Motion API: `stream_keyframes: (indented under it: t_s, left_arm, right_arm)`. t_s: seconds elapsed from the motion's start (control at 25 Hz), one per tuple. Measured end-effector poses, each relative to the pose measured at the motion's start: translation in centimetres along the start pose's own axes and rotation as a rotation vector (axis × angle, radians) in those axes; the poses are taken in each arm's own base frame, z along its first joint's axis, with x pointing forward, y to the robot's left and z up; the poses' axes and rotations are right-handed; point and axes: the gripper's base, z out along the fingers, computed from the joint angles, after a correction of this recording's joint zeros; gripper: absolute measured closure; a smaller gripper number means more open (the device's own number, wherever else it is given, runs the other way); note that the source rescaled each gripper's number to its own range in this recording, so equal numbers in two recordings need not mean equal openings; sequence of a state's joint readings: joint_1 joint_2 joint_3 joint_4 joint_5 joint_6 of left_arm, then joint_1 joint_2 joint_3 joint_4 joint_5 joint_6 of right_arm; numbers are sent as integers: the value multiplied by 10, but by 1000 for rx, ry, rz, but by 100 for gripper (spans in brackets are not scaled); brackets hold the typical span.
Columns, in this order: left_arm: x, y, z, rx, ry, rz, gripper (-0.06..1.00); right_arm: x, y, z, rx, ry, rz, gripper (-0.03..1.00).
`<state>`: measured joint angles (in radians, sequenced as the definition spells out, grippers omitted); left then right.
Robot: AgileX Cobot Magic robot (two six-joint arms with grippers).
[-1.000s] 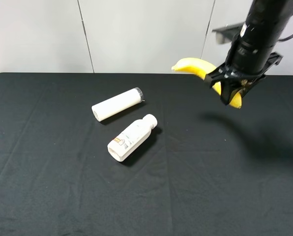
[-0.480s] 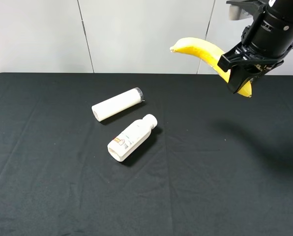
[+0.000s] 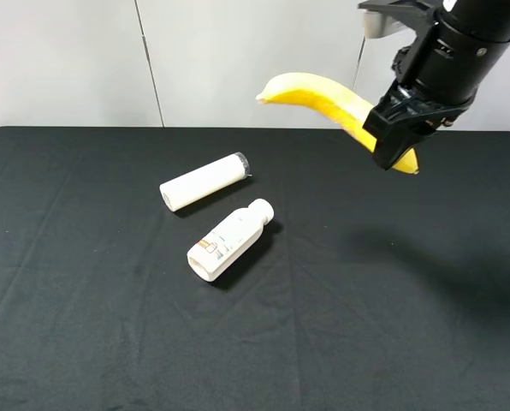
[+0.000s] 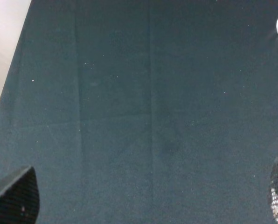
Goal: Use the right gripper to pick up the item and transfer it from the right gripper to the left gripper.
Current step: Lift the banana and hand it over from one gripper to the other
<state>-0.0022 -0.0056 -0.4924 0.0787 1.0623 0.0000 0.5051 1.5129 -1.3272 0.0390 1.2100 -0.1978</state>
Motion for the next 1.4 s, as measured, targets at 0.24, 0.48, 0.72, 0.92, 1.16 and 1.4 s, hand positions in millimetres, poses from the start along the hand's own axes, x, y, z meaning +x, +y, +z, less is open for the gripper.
stream_keyframes:
  t_s: [0.24,0.48,0.72,0.92,1.16,1.4]
  left_arm:
    - [0,0,0,0,0,0,-2]
    - [0,0,-1,1,-2,0,-2]
    - [-9,-3,-11,35,-68,29,-2]
    - [-14,-7,-17,77,-89,59,-2]
    - [-42,-13,-11,154,6,140,-2]
    - [-76,-21,10,266,120,277,-2]
  right_arm:
    - [-3,18,0,-16,-1,-149,94]
    - [-4,36,1,-33,-4,-292,94]
    - [-5,52,1,-57,-11,-442,94]
    - [-5,56,0,-85,-19,-488,94]
    - [-5,58,0,-100,-22,-489,94]
    - [-5,58,0,-104,-23,-488,94]
